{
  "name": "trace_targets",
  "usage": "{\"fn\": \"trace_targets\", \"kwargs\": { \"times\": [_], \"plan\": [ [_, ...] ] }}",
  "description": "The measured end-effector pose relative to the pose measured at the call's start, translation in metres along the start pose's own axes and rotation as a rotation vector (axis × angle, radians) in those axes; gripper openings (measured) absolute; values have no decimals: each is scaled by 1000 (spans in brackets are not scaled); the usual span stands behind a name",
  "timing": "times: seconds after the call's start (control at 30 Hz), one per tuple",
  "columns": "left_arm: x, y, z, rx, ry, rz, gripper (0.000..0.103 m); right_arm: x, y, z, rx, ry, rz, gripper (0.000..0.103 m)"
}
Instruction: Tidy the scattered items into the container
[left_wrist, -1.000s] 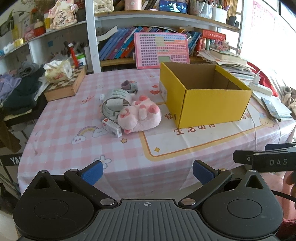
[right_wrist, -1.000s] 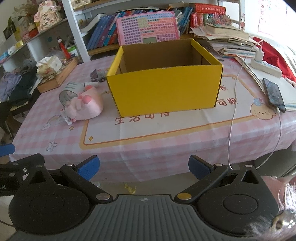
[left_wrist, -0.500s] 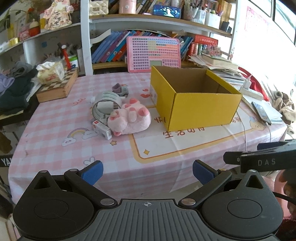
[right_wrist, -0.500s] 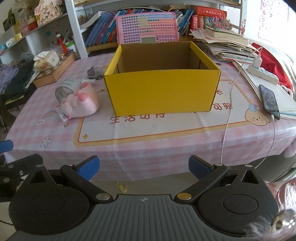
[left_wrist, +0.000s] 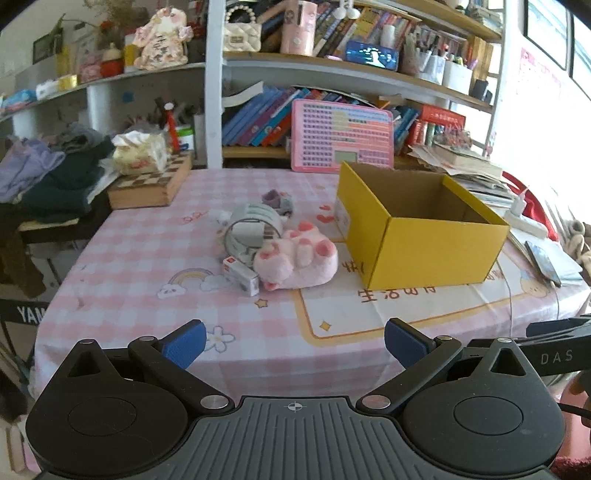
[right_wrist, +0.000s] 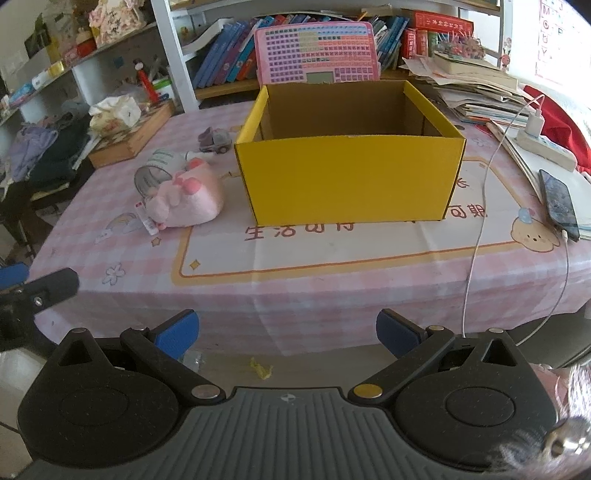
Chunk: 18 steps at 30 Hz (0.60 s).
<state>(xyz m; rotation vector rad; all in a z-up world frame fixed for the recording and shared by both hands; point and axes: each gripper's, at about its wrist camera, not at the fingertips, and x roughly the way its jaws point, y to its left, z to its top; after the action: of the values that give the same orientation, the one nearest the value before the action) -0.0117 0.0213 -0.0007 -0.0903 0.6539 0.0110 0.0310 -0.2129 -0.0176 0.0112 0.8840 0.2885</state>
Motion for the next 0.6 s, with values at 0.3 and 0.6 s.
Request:
{"fn": "trace_targets", "kwargs": {
  "times": [0.3, 0.6],
  "plan": [
    [0, 12, -5, -30, 2, 16, 103, 3, -1, 2, -89, -81, -90, 103],
    [-7, 1, -11, 60, -12, 13, 103, -3, 14, -4, -116, -92, -70, 103]
  ]
}}
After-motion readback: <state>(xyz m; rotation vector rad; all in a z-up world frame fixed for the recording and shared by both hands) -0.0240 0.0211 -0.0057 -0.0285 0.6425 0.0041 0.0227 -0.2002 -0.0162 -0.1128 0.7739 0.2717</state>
